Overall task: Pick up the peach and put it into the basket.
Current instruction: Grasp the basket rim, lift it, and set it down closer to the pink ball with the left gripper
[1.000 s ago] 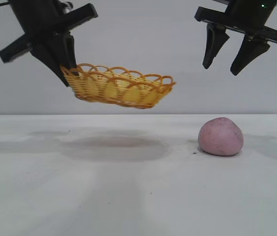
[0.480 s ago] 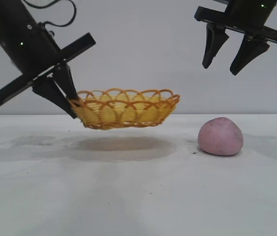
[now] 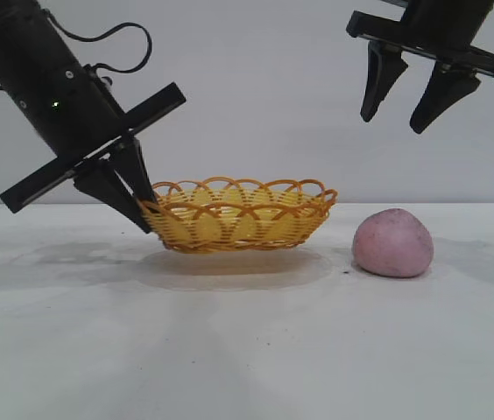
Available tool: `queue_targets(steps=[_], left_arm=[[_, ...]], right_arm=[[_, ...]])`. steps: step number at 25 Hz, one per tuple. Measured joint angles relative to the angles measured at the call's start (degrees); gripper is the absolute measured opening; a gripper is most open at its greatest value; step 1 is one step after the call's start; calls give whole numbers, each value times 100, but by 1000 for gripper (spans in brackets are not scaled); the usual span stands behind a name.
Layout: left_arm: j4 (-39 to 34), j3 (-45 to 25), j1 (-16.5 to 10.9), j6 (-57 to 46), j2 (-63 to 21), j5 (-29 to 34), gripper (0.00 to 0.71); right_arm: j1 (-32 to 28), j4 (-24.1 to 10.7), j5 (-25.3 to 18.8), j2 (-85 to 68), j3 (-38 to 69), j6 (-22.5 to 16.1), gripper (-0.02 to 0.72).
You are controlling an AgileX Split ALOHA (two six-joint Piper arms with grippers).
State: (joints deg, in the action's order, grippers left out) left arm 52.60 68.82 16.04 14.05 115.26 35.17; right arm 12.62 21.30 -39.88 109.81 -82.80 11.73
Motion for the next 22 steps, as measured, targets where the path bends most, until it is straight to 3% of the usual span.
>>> queue_targets(steps=[1, 2, 6, 10, 14, 20, 22], left_arm=[[12, 0, 0, 0, 0, -11, 66], [12, 0, 0, 0, 0, -11, 141], [32, 0, 0, 0, 0, -11, 272], [17, 0, 0, 0, 0, 72, 261], [-478, 283, 0, 0, 0, 483, 261], [-2017, 1043, 0, -206, -122, 1206, 261], [-2822, 1294, 0, -485, -217, 1384, 319]], right_arm=[[0, 0, 0, 0, 0, 0, 447], [0, 0, 0, 0, 0, 0, 447], [0, 0, 0, 0, 0, 0, 447], [0, 0, 0, 0, 0, 0, 447], [0, 0, 0, 0, 0, 0, 447], [0, 0, 0, 0, 0, 0, 447], [0, 3, 0, 0, 0, 0, 447]])
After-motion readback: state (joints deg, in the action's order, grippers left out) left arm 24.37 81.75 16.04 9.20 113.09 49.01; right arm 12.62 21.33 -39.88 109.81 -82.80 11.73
